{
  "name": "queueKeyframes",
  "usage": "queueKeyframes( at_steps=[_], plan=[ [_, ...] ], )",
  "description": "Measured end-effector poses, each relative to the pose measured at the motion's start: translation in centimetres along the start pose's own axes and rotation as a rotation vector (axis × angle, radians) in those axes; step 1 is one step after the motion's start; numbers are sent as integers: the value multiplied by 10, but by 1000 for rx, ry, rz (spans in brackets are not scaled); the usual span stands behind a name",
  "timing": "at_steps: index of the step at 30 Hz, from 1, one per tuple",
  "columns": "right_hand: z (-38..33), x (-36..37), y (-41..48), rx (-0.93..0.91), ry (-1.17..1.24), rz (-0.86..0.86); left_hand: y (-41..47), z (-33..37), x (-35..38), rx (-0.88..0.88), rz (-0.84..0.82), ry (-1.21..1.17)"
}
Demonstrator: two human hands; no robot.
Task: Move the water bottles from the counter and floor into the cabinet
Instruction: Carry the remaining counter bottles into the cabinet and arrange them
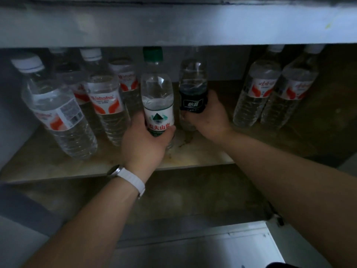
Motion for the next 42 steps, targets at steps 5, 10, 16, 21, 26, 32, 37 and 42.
queueKeyframes(
  at_steps=[5, 10, 16, 21, 26, 32, 37, 42],
  plan=[
    [15, -38, 6, -15, -13, 75, 14, 24, 30, 19, -42, 2],
    [25, -60, 12, -46, 12, 121, 31, 30, 59, -11, -43, -89],
    [39, -61, 19, -63, 14, 96, 44, 30, 77, -21, 12, -147],
    [48, -61, 27, -56, 27, 98, 52, 31, 92, -18, -5, -168],
    [51, -55, 33, -18, -1, 32, 55, 33, 99, 19, 6, -139],
    [56, -49, 31, -6, 3, 17, 50, 32, 105, -37, -19, -140],
    [48, -47, 16, 16, 91, 21, 39, 24, 91, -33, -106, -57],
    [29, -59, -22, -13, 243, 141, 0, 12, 28, 22, 19, 19]
  ],
)
Point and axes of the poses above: each hand's wrist, its own y-axis towards the middle knuckle, its own x-axis out of the palm, z = x × y, the point moved 9 cm from there along y, towards the middle knuckle, and after that the axes turned 10 degrees about y, right-handed, at the moved point
